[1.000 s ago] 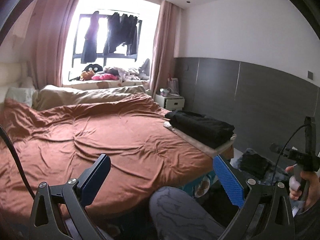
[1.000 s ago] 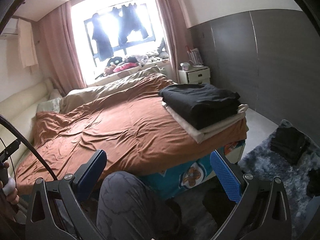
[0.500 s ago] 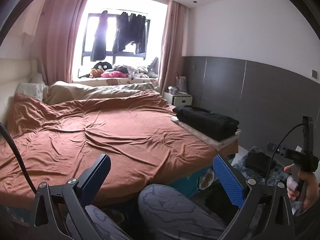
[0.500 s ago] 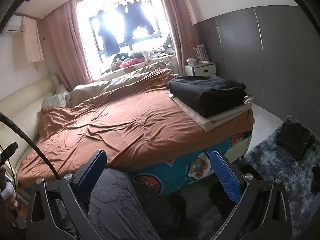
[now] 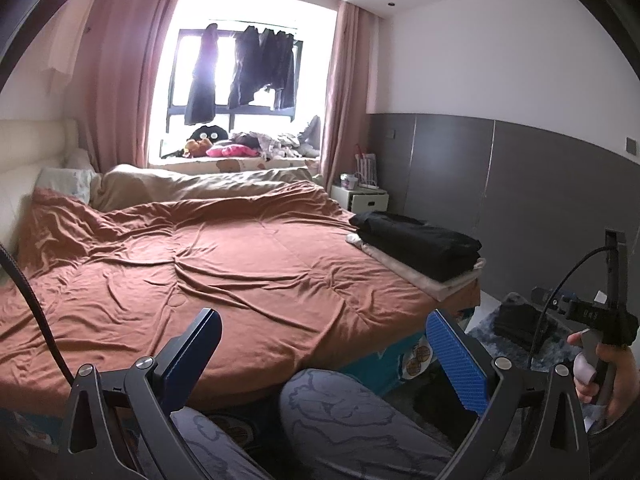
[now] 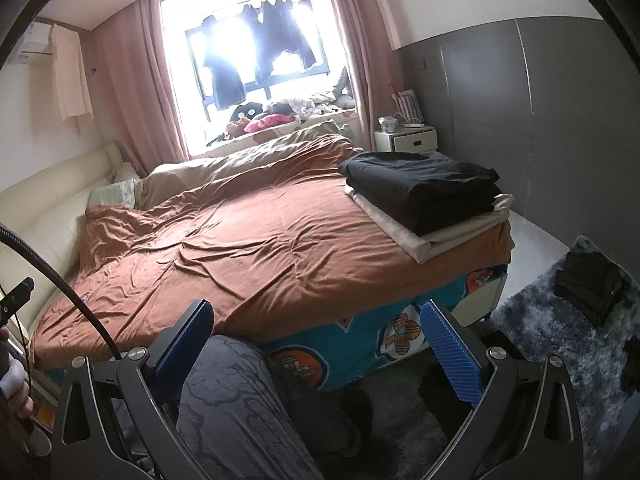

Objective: Fold large clothes

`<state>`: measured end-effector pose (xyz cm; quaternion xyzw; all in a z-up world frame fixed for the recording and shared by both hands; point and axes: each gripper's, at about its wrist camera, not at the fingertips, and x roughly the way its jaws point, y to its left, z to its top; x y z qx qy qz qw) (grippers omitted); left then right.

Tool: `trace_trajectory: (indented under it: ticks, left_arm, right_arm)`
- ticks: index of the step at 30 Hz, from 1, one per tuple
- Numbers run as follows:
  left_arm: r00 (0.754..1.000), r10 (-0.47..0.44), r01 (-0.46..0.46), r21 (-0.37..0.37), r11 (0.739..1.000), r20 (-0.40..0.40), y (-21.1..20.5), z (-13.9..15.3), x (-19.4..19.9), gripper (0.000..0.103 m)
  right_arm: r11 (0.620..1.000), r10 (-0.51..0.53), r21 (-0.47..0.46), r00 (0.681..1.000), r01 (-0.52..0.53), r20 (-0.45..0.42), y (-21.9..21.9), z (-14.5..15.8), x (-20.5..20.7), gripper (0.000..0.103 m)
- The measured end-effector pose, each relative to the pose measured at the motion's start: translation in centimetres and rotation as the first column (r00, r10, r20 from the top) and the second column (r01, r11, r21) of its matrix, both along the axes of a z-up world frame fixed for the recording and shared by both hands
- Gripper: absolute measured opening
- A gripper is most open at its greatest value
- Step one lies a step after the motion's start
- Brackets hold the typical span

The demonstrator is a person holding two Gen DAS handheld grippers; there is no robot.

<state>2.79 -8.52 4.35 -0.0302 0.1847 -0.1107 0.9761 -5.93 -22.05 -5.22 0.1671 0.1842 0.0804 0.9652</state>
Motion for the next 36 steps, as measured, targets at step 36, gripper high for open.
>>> trace_trajectory:
  ticks: [36]
  left_arm:
    - [1.000, -0.003, 0.004, 0.002, 1.000, -0.017, 0.35, -0.56, 0.23, 0.103]
  right_arm:
    - [1.000, -0.008, 0.007, 1.000, 0.008, -0.012, 0.28, -0.33, 0.28, 0.103]
